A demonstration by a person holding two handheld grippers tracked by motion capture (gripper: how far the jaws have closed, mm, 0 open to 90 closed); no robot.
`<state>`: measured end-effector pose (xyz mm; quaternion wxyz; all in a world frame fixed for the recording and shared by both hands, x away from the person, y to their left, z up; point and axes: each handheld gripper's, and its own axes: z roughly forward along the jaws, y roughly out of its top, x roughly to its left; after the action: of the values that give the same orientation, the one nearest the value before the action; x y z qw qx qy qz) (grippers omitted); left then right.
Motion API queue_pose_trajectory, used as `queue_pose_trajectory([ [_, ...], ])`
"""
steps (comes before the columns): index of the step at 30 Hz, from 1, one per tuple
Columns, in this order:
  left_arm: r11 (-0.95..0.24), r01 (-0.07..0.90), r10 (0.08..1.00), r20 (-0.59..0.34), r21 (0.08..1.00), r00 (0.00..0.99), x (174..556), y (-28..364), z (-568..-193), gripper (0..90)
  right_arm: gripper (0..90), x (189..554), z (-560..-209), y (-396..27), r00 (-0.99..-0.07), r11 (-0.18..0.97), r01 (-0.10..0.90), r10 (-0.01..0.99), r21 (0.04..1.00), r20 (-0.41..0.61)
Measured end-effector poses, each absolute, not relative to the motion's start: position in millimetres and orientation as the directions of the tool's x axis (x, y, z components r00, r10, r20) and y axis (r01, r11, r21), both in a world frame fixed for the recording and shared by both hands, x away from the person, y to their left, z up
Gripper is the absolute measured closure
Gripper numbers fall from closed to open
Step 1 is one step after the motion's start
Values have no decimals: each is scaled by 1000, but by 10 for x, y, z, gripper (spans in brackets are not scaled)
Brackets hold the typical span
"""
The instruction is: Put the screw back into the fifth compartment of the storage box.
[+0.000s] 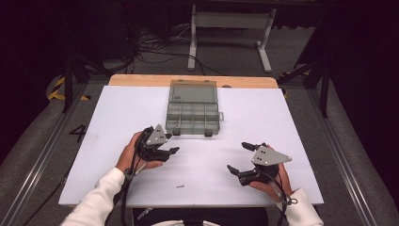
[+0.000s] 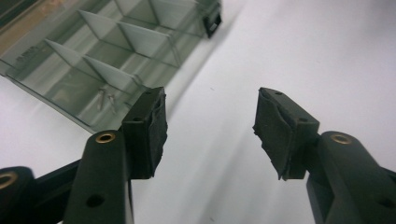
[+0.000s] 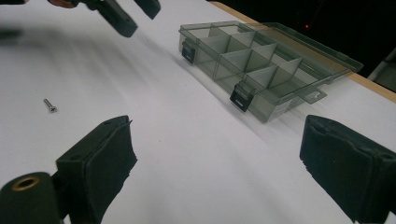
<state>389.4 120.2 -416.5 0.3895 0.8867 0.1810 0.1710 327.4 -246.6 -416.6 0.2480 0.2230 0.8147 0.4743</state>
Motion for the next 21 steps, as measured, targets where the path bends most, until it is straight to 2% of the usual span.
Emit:
queue_pose_trajectory([
  [4, -628, 177, 428, 146, 757, 892, 3737, 1211, -4180, 366, 106, 3268, -4160, -2471, -776, 451, 127, 600, 883, -194],
  [7, -633, 169, 412, 144, 755, 900, 3636, 1203, -4194, 260, 107, 3268, -4160, -2476, -775, 450, 129, 602, 884, -193],
  [8, -628, 178, 409, 127, 757, 904, 3578, 1206, -4205, 260, 107, 3268, -4161, -2475, -775, 451, 129, 602, 883, -194],
  [9, -627, 180, 405, 120, 758, 906, 3559, 1208, -4210, 217, 107, 3268, -4163, -2471, -776, 452, 130, 600, 883, -194],
  [13, -657, 206, 394, 97, 725, 914, 3437, 1167, -4283, 138, 113, 3270, -4169, -2464, -778, 457, 131, 597, 880, -195],
  [17, -686, 223, 381, 81, 693, 921, 3359, 1100, -4361, 137, 119, 3272, -4174, -2462, -778, 462, 132, 596, 877, -197],
  [21, -720, 197, 319, 65, 666, 946, 3248, 1000, -4441, 228, 121, 3271, -4177, -2457, -779, 466, 133, 594, 875, -199],
])
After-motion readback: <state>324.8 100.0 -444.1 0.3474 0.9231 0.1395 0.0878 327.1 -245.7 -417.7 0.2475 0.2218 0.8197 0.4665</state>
